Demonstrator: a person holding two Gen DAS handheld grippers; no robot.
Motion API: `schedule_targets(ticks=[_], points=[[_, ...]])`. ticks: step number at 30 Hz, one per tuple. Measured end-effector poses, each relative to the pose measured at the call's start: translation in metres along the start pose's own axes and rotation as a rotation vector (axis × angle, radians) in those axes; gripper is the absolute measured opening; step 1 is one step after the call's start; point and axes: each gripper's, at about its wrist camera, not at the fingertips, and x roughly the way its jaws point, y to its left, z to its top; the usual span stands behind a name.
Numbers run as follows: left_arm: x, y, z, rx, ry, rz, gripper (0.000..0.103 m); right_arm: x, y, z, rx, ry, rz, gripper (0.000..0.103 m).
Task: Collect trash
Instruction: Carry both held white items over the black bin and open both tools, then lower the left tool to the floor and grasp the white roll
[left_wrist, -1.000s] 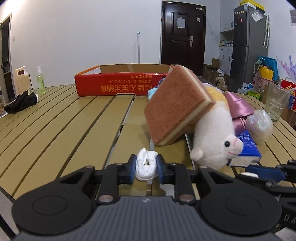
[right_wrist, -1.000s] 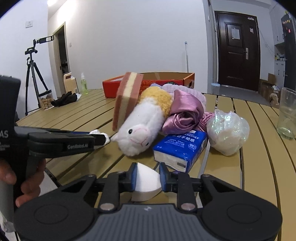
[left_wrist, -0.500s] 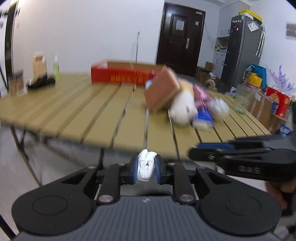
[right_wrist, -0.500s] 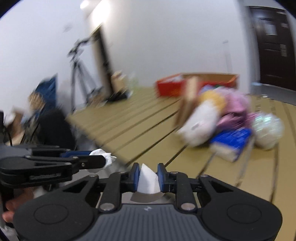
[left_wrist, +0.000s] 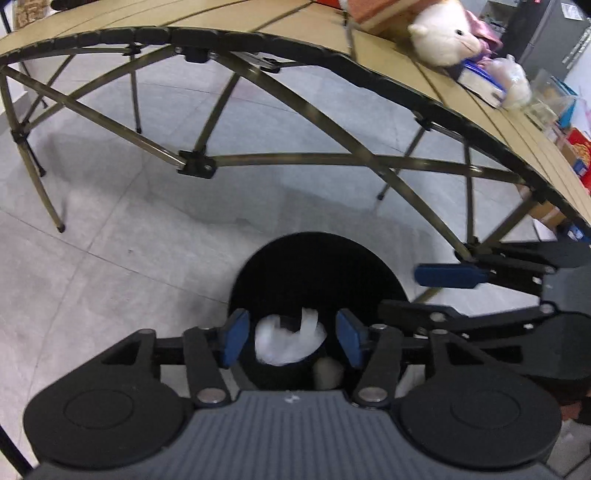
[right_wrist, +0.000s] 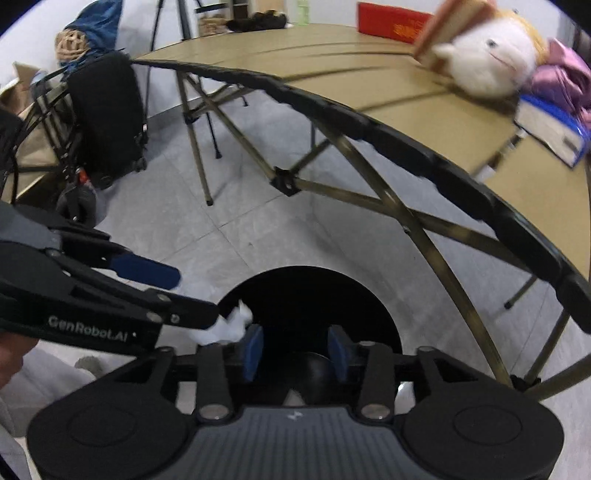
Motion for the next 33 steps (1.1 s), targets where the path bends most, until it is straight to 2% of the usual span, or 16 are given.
schedule_targets(ticks=[4, 12, 15, 17, 19, 20, 21, 23, 24, 25, 27, 29, 31, 33], points=[[-0.008, -0.001, 0.002, 0.002, -0.017, -0.007, 0.064, -0.008, -0.009, -0.003, 0.012, -0.014, -0.009, 0.053], [-0.015, -0.011, 0.007, 0.037, -0.066, 0.006, 0.070, -0.015, -0.011, 0.002, -0.005, -0.043, -0.022, 0.057], [-0.023, -0.011, 0.001, 0.020, -0.094, 0.057, 0.073, -0.032, -0.017, 0.000, -0.004, -0.069, -0.035, 0.058], [-0.032, -0.014, -0.010, 0.018, -0.142, 0.094, 0.078, -0.047, -0.021, 0.000, 0.001, -0.099, -0.034, 0.058], [-0.042, -0.020, -0.030, -0.047, -0.238, 0.205, 0.086, -0.067, -0.027, -0.002, 0.010, -0.140, -0.027, 0.058], [-0.044, -0.025, -0.044, -0.097, -0.280, 0.245, 0.086, -0.080, -0.031, -0.004, 0.018, -0.168, -0.021, 0.058], [-0.043, -0.031, -0.059, -0.142, -0.291, 0.273, 0.087, -0.093, -0.035, -0.005, 0.032, -0.197, -0.016, 0.059], [-0.030, -0.046, -0.096, -0.219, -0.256, 0.301, 0.088, -0.123, -0.043, -0.011, 0.057, -0.281, -0.003, 0.061], [-0.019, -0.055, -0.113, -0.246, -0.214, 0.306, 0.089, -0.135, -0.046, -0.013, 0.065, -0.320, -0.003, 0.066], [-0.004, -0.064, -0.127, -0.254, -0.156, 0.307, 0.089, -0.150, -0.051, -0.013, 0.069, -0.362, -0.005, 0.072], [0.032, -0.080, -0.146, -0.244, -0.043, 0.309, 0.089, -0.172, -0.062, -0.009, 0.093, -0.435, -0.027, 0.077], [0.071, -0.090, -0.158, -0.244, 0.038, 0.327, 0.089, -0.190, -0.078, -0.003, 0.125, -0.495, -0.037, 0.079], [0.113, -0.100, -0.172, -0.240, 0.123, 0.318, 0.089, -0.200, -0.093, 0.005, 0.118, -0.525, -0.085, 0.084], [0.158, -0.109, -0.189, -0.210, 0.231, 0.305, 0.089, -0.200, -0.109, 0.013, 0.110, -0.521, -0.165, 0.084]])
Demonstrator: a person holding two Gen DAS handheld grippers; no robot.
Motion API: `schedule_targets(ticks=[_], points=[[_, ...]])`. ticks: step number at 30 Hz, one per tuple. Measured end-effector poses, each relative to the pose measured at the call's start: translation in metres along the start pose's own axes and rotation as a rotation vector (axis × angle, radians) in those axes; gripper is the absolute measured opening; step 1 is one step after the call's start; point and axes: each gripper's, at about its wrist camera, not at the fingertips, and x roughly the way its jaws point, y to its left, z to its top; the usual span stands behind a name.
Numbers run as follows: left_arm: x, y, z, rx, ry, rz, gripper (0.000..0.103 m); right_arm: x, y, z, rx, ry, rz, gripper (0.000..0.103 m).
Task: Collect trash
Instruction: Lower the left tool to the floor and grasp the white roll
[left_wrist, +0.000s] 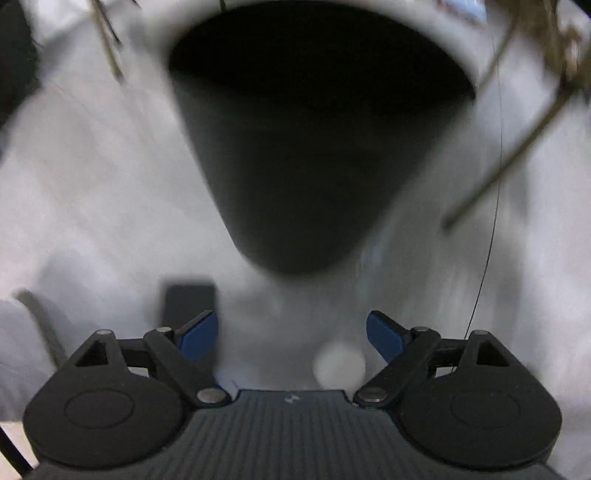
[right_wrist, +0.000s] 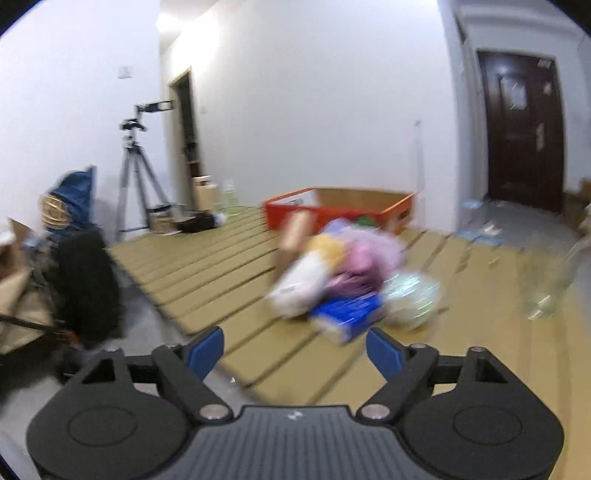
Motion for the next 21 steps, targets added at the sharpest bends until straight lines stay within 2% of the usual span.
schedule_targets(ticks=[2, 3, 6, 9, 12, 15, 16, 18, 19, 21], points=[[0.043, -0.011, -0.011, 0.033, 0.126, 0.016, 0.088, 0.010, -0.017, 0.002, 0.004, 0.000, -0.040, 0.084], [0.065, -0.014, -0.016, 0.032, 0.194, 0.021, 0.084, 0.017, -0.025, 0.002, 0.012, 0.011, -0.046, 0.084], [0.106, -0.018, -0.026, 0.008, 0.281, 0.047, 0.083, 0.044, -0.039, -0.003, 0.011, 0.058, -0.058, 0.084], [0.121, -0.022, -0.032, 0.029, 0.290, 0.038, 0.084, 0.069, -0.043, -0.002, 0.009, 0.077, -0.064, 0.084], [0.132, -0.028, -0.033, 0.026, 0.293, 0.029, 0.093, 0.076, -0.043, 0.001, 0.021, 0.058, -0.079, 0.084], [0.142, -0.036, -0.040, 0.026, 0.318, -0.012, 0.091, 0.074, -0.043, 0.000, 0.045, 0.035, -0.094, 0.084], [0.143, -0.040, -0.041, 0.033, 0.311, -0.012, 0.083, 0.073, -0.043, 0.001, 0.050, 0.028, -0.092, 0.084], [0.147, -0.043, -0.040, 0.033, 0.299, 0.010, 0.077, 0.071, -0.043, 0.001, 0.048, 0.020, -0.098, 0.084], [0.149, -0.040, -0.038, 0.011, 0.285, 0.035, 0.084, 0.069, -0.043, 0.001, 0.042, 0.015, -0.106, 0.084], [0.149, -0.039, -0.036, -0.006, 0.254, 0.036, 0.086, 0.066, -0.042, 0.000, 0.041, 0.011, -0.119, 0.084]])
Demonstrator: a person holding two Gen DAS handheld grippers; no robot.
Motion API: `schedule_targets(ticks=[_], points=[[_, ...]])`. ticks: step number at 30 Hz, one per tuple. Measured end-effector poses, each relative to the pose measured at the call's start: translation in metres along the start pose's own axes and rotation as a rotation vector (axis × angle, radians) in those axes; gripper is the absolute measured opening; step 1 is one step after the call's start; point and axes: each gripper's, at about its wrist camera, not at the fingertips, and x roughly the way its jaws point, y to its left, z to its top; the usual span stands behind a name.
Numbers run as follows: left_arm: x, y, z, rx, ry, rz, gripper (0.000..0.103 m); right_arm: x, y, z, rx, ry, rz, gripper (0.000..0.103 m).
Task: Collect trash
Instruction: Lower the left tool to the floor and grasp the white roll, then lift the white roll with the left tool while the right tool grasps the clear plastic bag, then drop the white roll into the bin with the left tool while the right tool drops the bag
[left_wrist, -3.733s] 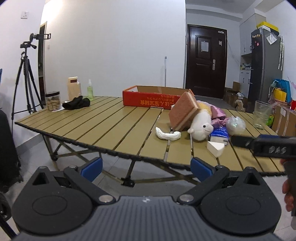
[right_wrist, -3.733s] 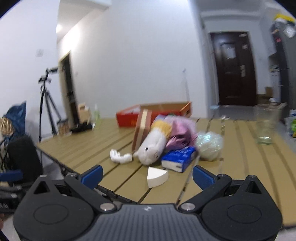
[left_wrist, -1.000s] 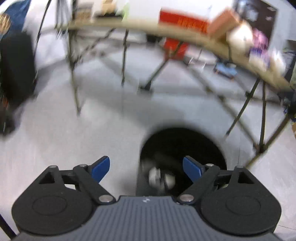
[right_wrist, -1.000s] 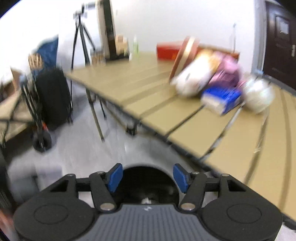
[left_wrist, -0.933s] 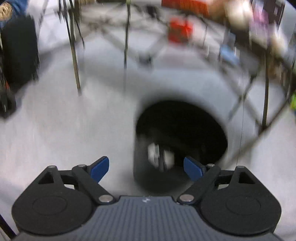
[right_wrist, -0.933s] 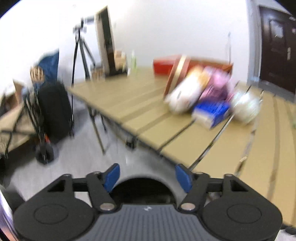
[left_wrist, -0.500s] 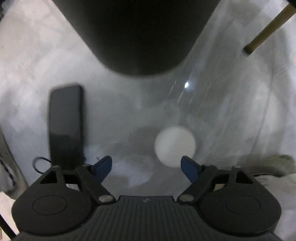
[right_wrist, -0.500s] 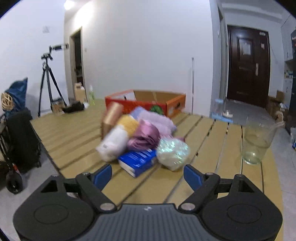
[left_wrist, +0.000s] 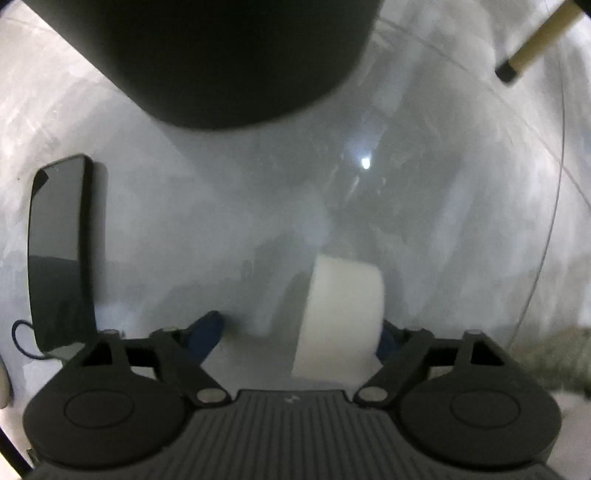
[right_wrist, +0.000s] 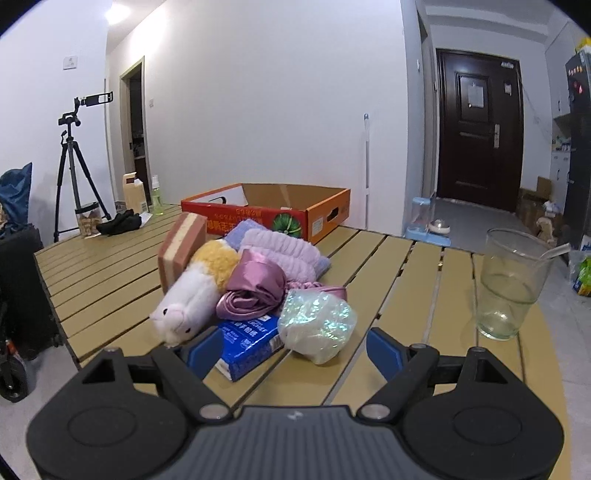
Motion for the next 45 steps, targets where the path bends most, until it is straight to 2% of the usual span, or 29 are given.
schedule_targets(ticks=[2, 4, 7, 11, 14, 16, 19, 21, 22, 24, 26, 27, 29, 30, 33, 38, 42, 45], points=[[-0.005, -0.001, -0.002, 0.020, -0.035, 0.000, 0.075, 0.001, 0.000, -0.001, 0.006, -0.002, 0.008, 0.083], [-0.012, -0.003, -0.007, 0.043, -0.076, -0.001, 0.030, 0.003, 0.002, -0.001, -0.001, -0.005, 0.014, 0.083], [-0.018, -0.004, -0.010, 0.070, -0.045, -0.070, 0.029, 0.008, 0.006, -0.003, -0.025, 0.007, 0.008, 0.083], [-0.029, 0.007, -0.012, 0.057, -0.042, -0.088, 0.028, 0.013, 0.008, -0.008, -0.038, 0.031, 0.021, 0.082], [-0.055, 0.002, 0.000, 0.065, -0.079, -0.103, 0.028, 0.015, 0.005, -0.005, -0.020, 0.025, 0.017, 0.081], [-0.085, 0.004, 0.003, 0.097, -0.141, -0.122, 0.028, 0.014, 0.004, 0.000, 0.007, 0.007, 0.022, 0.081], [-0.152, 0.017, 0.006, 0.160, -0.284, -0.163, 0.028, 0.013, 0.006, 0.012, 0.022, -0.024, 0.038, 0.082], [-0.196, 0.032, 0.007, 0.180, -0.374, -0.193, 0.028, 0.020, 0.009, 0.019, 0.003, -0.038, 0.007, 0.083], [-0.216, 0.040, 0.007, 0.178, -0.411, -0.215, 0.028, 0.028, 0.008, 0.022, -0.008, -0.038, -0.040, 0.083], [-0.250, 0.055, 0.012, 0.168, -0.473, -0.262, 0.028, 0.048, 0.000, 0.024, 0.017, -0.003, -0.117, 0.083], [-0.281, 0.071, 0.012, 0.156, -0.536, -0.322, 0.028, 0.071, -0.017, 0.023, 0.102, 0.064, -0.123, 0.082], [-0.295, 0.076, 0.012, 0.160, -0.579, -0.335, 0.028, 0.079, -0.024, 0.021, 0.143, 0.082, -0.103, 0.079], [-0.316, 0.082, 0.011, 0.178, -0.631, -0.359, 0.028, 0.091, -0.036, 0.015, 0.250, 0.132, -0.061, 0.043], [-0.325, 0.084, 0.009, 0.178, -0.655, -0.362, 0.028, 0.092, -0.038, 0.013, 0.275, 0.141, -0.057, 0.034], [-0.348, 0.094, 0.006, 0.183, -0.712, -0.379, 0.028, 0.074, -0.033, 0.014, 0.252, 0.102, -0.073, 0.028], [-0.378, 0.109, 0.005, 0.137, -0.811, -0.389, 0.029, 0.008, -0.013, 0.014, 0.164, -0.008, -0.105, 0.026], [-0.403, 0.121, 0.009, 0.094, -0.869, -0.388, 0.029, -0.055, 0.019, 0.001, 0.119, -0.088, -0.012, 0.027], [-0.432, 0.142, 0.003, 0.078, -0.907, -0.370, 0.029, -0.086, 0.051, -0.024, 0.097, -0.069, 0.080, 0.027]])
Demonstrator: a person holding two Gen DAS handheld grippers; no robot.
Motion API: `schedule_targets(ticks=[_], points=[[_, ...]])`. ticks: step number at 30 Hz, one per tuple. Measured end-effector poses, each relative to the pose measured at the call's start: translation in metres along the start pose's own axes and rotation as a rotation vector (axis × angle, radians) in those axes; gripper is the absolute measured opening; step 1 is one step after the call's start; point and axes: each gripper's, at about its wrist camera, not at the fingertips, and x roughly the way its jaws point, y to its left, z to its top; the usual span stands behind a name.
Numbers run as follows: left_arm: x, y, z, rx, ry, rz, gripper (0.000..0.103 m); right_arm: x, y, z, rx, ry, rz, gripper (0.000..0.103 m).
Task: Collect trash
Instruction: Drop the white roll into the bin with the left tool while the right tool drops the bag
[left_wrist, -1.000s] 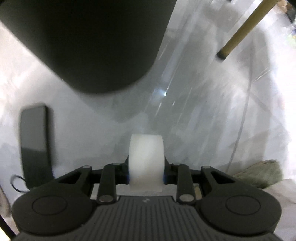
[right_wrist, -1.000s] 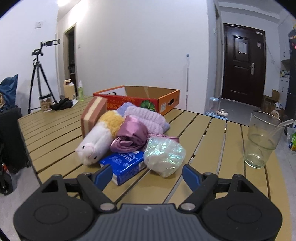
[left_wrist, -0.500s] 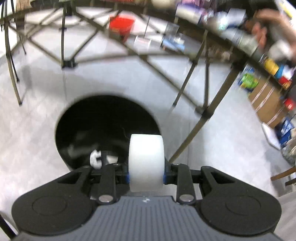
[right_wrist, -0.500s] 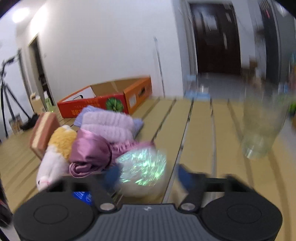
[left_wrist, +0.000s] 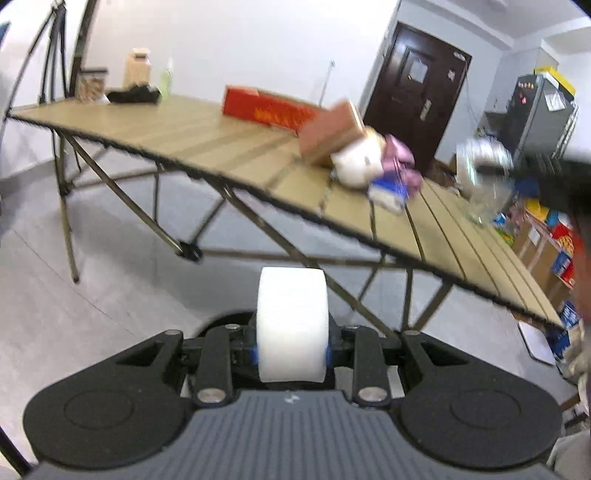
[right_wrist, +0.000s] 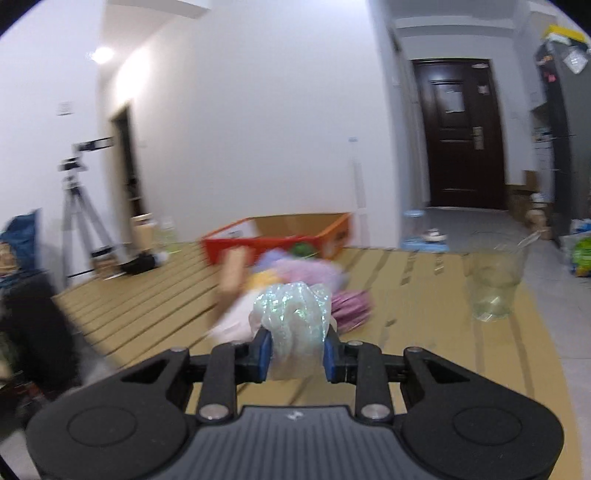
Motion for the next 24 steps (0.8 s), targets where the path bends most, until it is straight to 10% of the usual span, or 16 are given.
schedule_targets(ticks=[6, 18, 24], points=[[-0.016, 0.020, 0.017, 0.030, 0.047, -0.012, 0.029, -0.012, 0.066, -0.054, -0.094, 0.149, 0.155, 0.028], [0.104, 0.061, 0.022, 0.036, 0.303, 0.002, 0.029, 0.086, 0.102, -0.097, -0.278, 0.450, 0.106, 0.035], [0.150, 0.082, 0.020, -0.060, 0.352, 0.048, 0.056, 0.132, 0.099, -0.118, -0.309, 0.542, 0.101, 0.053]])
